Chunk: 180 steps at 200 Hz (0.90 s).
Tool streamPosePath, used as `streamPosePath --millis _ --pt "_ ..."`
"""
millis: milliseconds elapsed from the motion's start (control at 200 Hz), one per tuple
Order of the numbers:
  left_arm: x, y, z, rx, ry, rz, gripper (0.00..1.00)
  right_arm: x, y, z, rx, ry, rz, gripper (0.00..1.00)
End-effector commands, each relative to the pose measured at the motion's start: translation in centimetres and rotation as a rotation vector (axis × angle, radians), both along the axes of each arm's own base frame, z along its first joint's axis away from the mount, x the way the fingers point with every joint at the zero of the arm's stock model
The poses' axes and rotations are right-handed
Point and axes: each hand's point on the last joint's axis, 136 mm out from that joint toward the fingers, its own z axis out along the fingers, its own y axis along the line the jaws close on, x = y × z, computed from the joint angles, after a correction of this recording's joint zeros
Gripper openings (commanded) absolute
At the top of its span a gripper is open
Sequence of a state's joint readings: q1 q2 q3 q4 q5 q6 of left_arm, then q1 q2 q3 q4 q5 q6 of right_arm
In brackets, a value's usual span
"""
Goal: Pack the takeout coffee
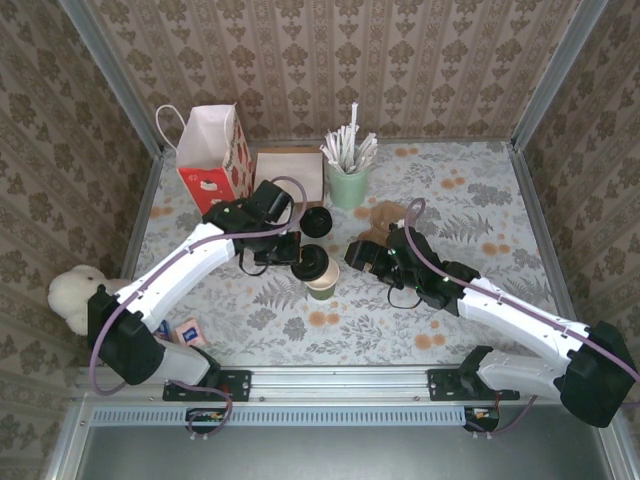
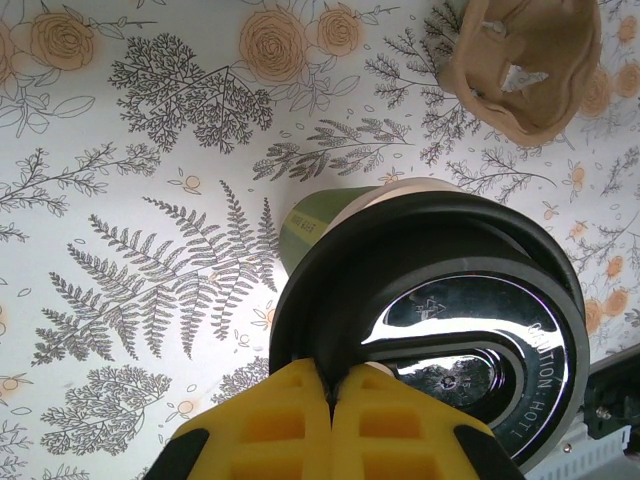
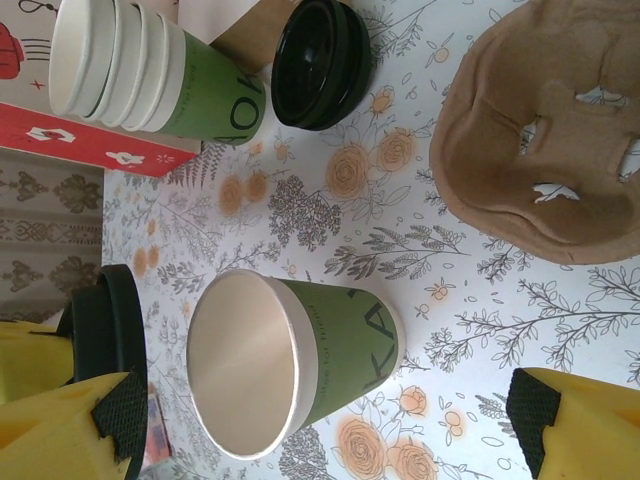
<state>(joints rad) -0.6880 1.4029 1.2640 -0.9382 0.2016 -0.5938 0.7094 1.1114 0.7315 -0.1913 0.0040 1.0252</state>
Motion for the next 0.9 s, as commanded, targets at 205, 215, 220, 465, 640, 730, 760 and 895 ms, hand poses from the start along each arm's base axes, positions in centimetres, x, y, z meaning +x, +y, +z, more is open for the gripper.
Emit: streamPosePath --millis 205,215,220,465,640,730,760,895 --pt "0.5 -0.9 -0.7 0.018 -0.017 0.034 0.00 0.0 0.9 -0.8 0.060 0.019 0.023 0.94" --pt "0.4 -0.9 -0.8 0.023 -0.014 0.034 0.00 0.0 0.9 -0.8 0.061 0.021 0.023 0.94" --pt "0.4 -0.9 -0.9 0.025 -0.013 0.034 0.00 0.1 0.9 -0.8 0.061 0.020 0.023 0.94" --pt "0.2 -1.3 -1.8 0.056 0.013 0.000 0.00 0.1 1.2 -1.5 0.074 0.033 0.026 0.93" --pt "0.1 -1.3 -2.5 0.090 0.027 -0.016 0.00 0.1 1.1 -1.7 0.069 0.033 0.021 0.93" --pt "0.1 -1.5 -2.8 0.087 0.028 -0.021 0.00 0.1 1.1 -1.7 0.069 0.034 0.021 0.92" --pt "0.1 -1.5 -2.8 0.084 0.028 -0.022 0.00 0.1 1.1 -1.7 0.069 0.033 0.022 0.92" --pt "0.1 -1.8 -3.0 0.070 0.031 -0.023 0.00 0.1 1.2 -1.8 0.070 0.035 0.022 0.92"
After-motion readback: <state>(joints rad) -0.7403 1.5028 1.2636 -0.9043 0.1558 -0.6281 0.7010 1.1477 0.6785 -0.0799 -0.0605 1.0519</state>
